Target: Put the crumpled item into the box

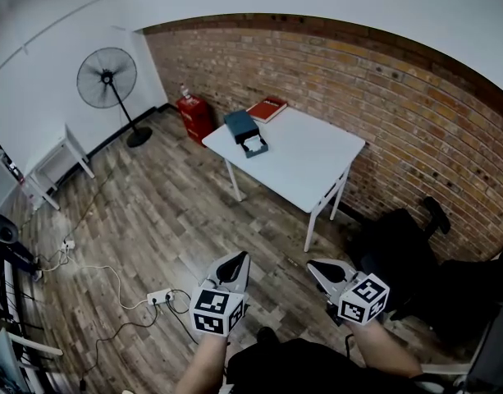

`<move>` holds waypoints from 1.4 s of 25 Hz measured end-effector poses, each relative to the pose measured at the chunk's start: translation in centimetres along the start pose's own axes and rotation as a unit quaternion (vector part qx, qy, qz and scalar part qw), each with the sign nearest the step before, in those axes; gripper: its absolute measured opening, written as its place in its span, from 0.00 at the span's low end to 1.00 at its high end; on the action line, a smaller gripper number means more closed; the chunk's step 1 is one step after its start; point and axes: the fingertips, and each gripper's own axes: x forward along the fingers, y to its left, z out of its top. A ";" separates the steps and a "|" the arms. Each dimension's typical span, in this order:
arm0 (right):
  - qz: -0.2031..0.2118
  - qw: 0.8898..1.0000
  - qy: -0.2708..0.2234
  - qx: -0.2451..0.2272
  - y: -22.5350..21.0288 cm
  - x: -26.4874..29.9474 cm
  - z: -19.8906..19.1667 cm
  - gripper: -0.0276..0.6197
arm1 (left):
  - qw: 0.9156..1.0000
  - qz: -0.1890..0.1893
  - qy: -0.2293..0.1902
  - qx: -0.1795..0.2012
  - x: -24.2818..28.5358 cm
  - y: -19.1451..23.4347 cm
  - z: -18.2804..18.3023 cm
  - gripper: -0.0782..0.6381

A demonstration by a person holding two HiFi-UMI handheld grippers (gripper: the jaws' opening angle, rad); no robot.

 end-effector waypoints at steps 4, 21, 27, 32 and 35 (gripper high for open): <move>0.019 1.000 0.016 -0.001 1.1 4.5 -0.2 0.04 | 1.000 0.017 0.003 0.020 -0.8 3.9 -0.3 0.12; 0.020 0.999 0.045 0.006 0.3 16.9 -0.1 0.04 | 0.999 0.023 0.005 -0.035 0.1 16.1 -3.9 0.12; 0.026 0.998 0.059 0.028 -3.8 20.4 -0.7 0.04 | 0.999 0.025 0.012 -0.042 4.4 18.6 -3.2 0.12; 0.038 0.997 0.057 0.046 -8.6 24.9 -0.1 0.04 | 0.998 0.041 0.027 -0.043 9.5 22.2 -2.4 0.12; 0.048 0.996 0.058 0.050 -11.9 27.7 1.1 0.04 | 0.997 0.039 0.035 -0.049 13.9 24.2 -1.3 0.12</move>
